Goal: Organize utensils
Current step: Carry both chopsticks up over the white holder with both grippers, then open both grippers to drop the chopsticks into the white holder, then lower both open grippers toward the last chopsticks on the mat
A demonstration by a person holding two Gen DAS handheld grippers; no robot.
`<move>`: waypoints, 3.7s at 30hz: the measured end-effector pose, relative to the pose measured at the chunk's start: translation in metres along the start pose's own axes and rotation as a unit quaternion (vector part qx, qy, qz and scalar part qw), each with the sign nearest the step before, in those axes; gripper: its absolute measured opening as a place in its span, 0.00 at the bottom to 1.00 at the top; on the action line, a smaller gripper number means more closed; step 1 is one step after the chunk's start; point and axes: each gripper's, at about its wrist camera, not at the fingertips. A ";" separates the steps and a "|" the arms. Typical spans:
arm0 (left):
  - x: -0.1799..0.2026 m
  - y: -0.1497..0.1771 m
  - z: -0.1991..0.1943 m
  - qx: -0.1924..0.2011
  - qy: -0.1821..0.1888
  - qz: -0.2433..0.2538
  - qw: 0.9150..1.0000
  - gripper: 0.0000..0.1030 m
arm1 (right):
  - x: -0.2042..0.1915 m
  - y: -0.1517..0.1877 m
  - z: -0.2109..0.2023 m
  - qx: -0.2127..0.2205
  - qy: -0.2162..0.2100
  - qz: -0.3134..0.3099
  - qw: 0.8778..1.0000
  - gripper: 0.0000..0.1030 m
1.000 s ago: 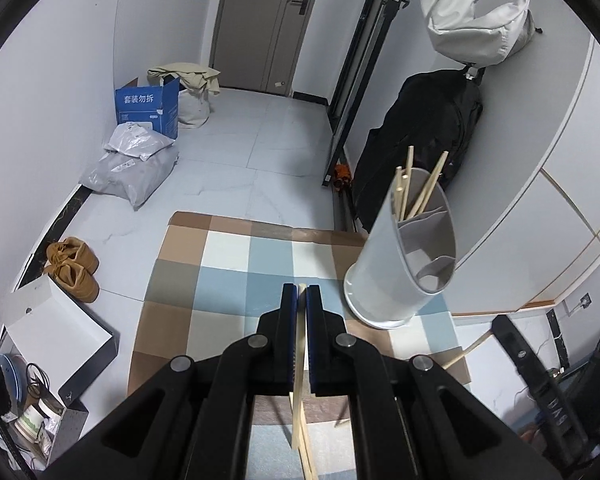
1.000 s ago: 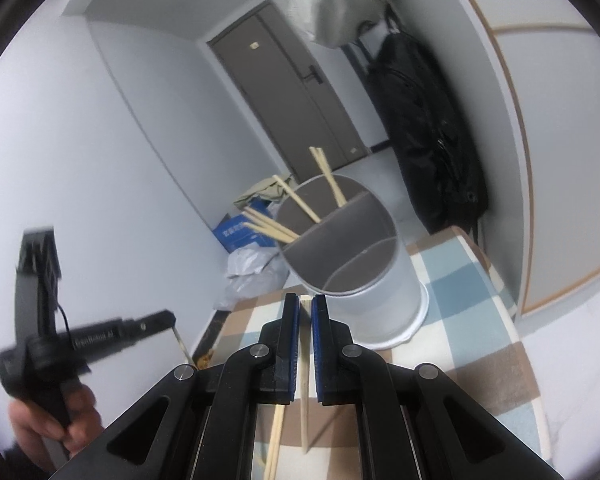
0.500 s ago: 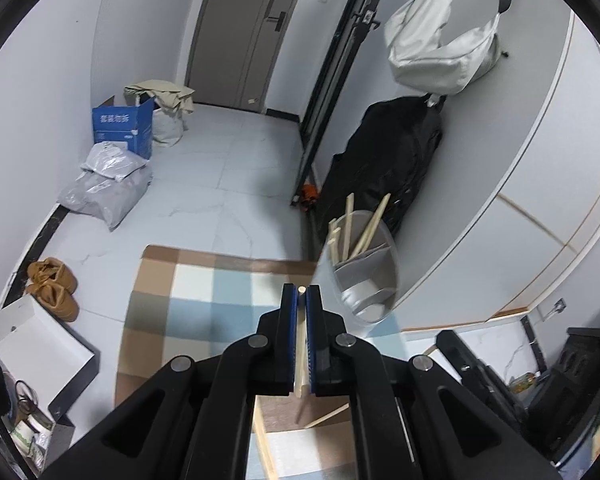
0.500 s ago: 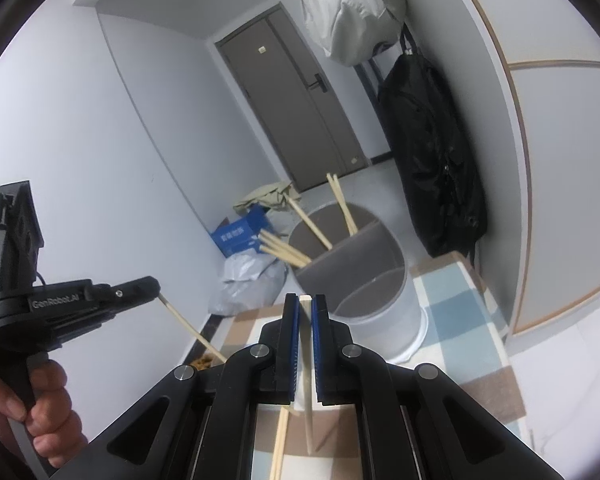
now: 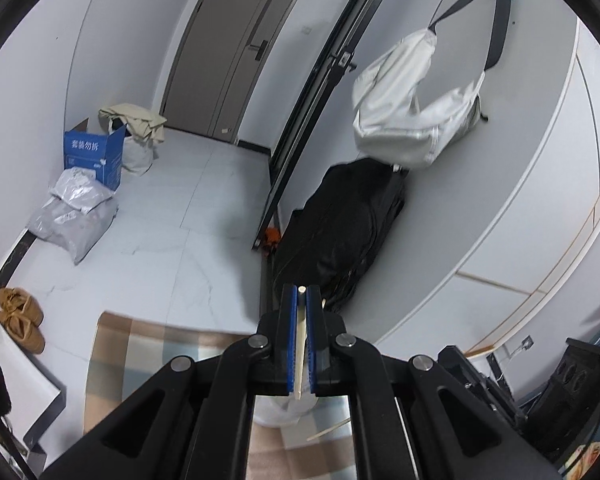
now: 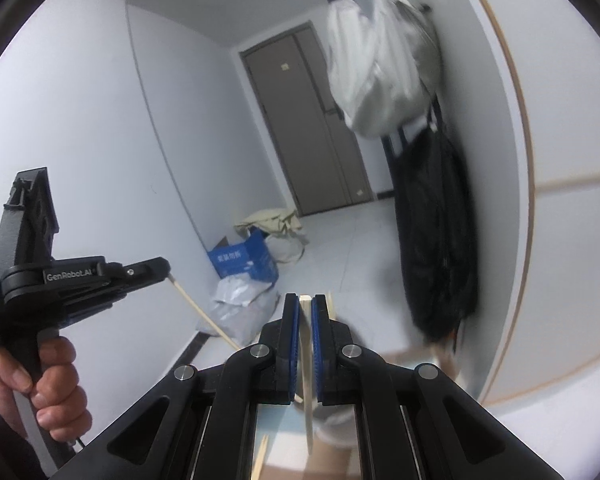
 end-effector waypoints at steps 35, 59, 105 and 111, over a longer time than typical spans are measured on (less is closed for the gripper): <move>-0.026 -0.020 0.068 -0.063 -0.010 0.004 0.998 0.00 | -0.031 -0.057 0.126 -0.087 -0.001 -0.181 0.980 0.05; -0.030 -0.012 0.052 -0.077 -0.041 -0.012 0.996 0.45 | 0.007 -0.035 0.093 -0.084 0.012 -0.082 0.993 0.45; -0.025 0.116 -0.034 0.085 -0.170 0.037 0.981 0.99 | -0.055 0.109 -0.016 0.043 0.022 -0.058 0.997 1.00; -0.045 0.133 -0.016 0.064 -0.174 0.029 0.982 0.99 | -0.057 0.125 0.003 0.013 0.029 -0.070 0.997 1.00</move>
Point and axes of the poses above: each gripper's, at about its wrist camera, not at the fingertips, and z roughly the way its jaws point, x to its right, y to its underside, and after that the axes turned 10 degrees about -x, right-handed
